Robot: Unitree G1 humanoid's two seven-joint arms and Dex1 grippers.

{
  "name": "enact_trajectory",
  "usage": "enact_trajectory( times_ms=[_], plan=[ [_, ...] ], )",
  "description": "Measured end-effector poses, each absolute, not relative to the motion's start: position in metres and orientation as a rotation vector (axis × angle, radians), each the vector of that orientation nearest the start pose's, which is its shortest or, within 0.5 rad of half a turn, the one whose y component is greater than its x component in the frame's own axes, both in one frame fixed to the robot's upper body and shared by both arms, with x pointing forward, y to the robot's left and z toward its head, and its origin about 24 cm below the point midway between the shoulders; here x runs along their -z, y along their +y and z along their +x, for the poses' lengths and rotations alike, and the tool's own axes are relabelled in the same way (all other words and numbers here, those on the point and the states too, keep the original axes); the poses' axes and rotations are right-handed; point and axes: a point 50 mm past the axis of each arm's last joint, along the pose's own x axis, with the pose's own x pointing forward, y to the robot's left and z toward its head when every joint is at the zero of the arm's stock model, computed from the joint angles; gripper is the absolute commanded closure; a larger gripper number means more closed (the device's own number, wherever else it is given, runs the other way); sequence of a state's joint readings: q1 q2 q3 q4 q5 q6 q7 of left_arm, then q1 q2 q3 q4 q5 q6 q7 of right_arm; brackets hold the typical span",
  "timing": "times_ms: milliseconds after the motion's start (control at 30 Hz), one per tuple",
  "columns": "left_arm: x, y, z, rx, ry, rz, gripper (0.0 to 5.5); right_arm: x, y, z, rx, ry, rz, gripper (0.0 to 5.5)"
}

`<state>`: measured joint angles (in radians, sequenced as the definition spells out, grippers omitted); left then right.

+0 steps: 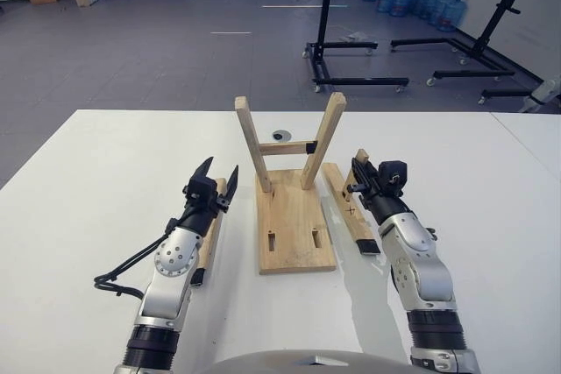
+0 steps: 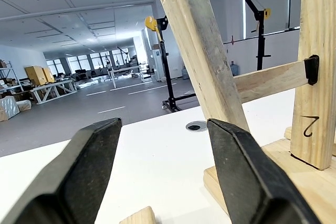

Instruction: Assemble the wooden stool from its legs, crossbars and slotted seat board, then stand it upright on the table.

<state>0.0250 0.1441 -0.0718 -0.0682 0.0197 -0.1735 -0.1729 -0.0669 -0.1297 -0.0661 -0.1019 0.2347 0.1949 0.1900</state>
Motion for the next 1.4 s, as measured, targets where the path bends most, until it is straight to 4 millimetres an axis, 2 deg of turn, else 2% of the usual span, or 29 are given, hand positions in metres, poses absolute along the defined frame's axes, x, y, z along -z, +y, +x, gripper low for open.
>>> enact_trajectory(
  times_ms=[167, 200, 267, 333, 533, 700, 800, 867, 1200, 1400],
  plan=[
    [-0.067, 0.148, 0.245, 0.248, -0.203, 0.171, 2.53, -0.067, -0.173, 0.266, -0.180, 0.008, 0.104, 5.12],
    [-0.066, 0.148, 0.245, 0.247, -0.201, 0.171, 2.53, -0.067, -0.173, 0.266, -0.179, 0.006, 0.105, 4.75],
    [-0.066, 0.148, 0.245, 0.246, -0.199, 0.172, 2.53, -0.064, -0.176, 0.266, -0.168, 0.016, 0.107, 4.52],
    [-0.066, 0.149, 0.245, 0.242, -0.200, 0.173, 2.53, -0.049, -0.180, 0.259, -0.146, 0.088, 0.121, 4.14],
    [-0.068, 0.149, 0.250, 0.244, -0.212, 0.176, 2.53, -0.054, -0.179, 0.261, -0.140, 0.056, 0.160, 3.18],
    [-0.067, 0.151, 0.252, 0.243, -0.214, 0.185, 2.53, -0.059, -0.180, 0.264, -0.139, 0.031, 0.184, 3.12],
    [-0.067, 0.153, 0.256, 0.236, -0.215, 0.194, 2.53, -0.068, -0.180, 0.270, -0.141, -0.002, 0.185, 3.12],
    [-0.071, 0.152, 0.259, 0.235, -0.238, 0.197, 2.53, -0.080, -0.179, 0.277, -0.148, -0.049, 0.195, 3.12],
    [-0.062, 0.152, 0.260, 0.227, -0.230, 0.202, 2.53, -0.115, -0.175, 0.286, -0.163, -0.168, 0.212, 3.12],
    [-0.064, 0.148, 0.264, 0.238, -0.245, 0.204, 2.53, -0.140, -0.177, 0.298, -0.139, -0.235, 0.157, 3.12]
  ],
)
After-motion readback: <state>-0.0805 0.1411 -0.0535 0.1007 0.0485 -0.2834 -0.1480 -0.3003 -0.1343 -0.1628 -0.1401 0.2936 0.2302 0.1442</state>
